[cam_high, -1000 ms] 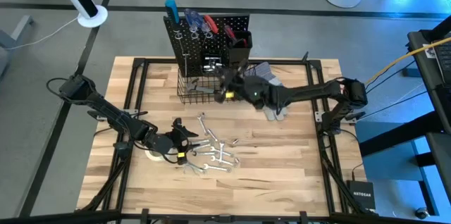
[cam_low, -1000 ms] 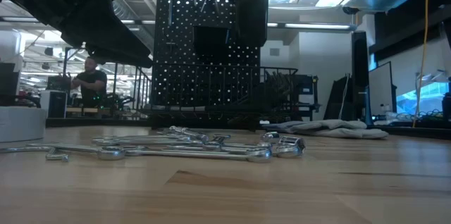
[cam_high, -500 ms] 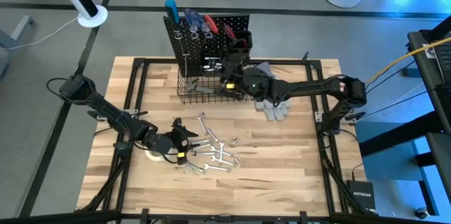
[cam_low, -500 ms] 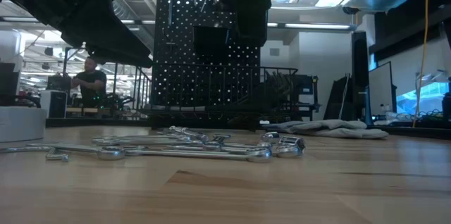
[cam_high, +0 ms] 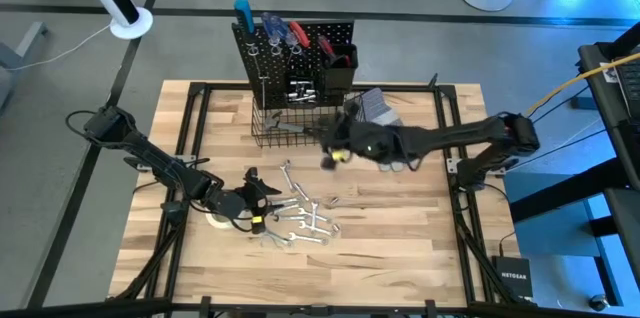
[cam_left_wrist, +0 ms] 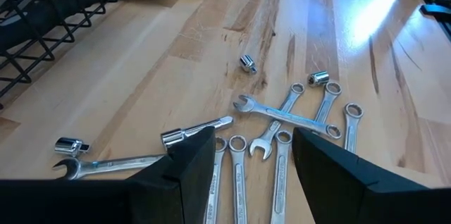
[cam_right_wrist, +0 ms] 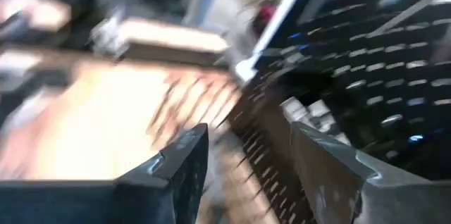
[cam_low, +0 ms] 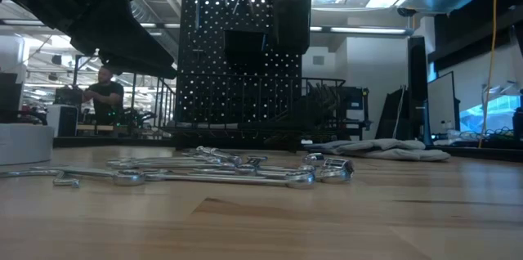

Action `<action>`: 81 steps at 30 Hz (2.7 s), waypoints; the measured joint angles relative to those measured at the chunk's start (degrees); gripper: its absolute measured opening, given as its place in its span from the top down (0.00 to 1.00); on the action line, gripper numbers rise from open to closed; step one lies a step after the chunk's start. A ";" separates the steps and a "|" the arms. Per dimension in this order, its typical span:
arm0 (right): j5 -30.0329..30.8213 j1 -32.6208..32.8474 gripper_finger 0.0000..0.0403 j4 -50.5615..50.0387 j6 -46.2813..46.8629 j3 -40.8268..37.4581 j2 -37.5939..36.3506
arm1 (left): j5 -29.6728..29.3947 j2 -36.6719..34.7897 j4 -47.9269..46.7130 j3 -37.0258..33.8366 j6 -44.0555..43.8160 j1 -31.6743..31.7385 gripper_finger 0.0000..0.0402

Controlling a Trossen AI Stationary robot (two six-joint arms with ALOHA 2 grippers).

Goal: Hang tools onto peg board
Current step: Put the socket adapter into the left black bin on the peg board

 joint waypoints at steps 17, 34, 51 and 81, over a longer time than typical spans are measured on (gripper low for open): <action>-21.50 6.96 0.49 -1.84 10.74 -18.33 -1.99 | 0.00 0.00 0.10 0.00 0.11 0.00 0.55; -26.55 5.11 0.49 25.92 16.62 -34.73 6.64 | -0.02 0.00 0.08 0.00 0.58 0.11 0.55; -30.07 4.25 0.49 36.60 16.60 -34.65 18.06 | -0.01 0.00 0.07 0.00 0.72 0.11 0.55; -29.15 4.05 0.83 34.59 10.45 -32.52 20.45 | -0.02 0.01 0.04 0.00 0.94 0.11 0.55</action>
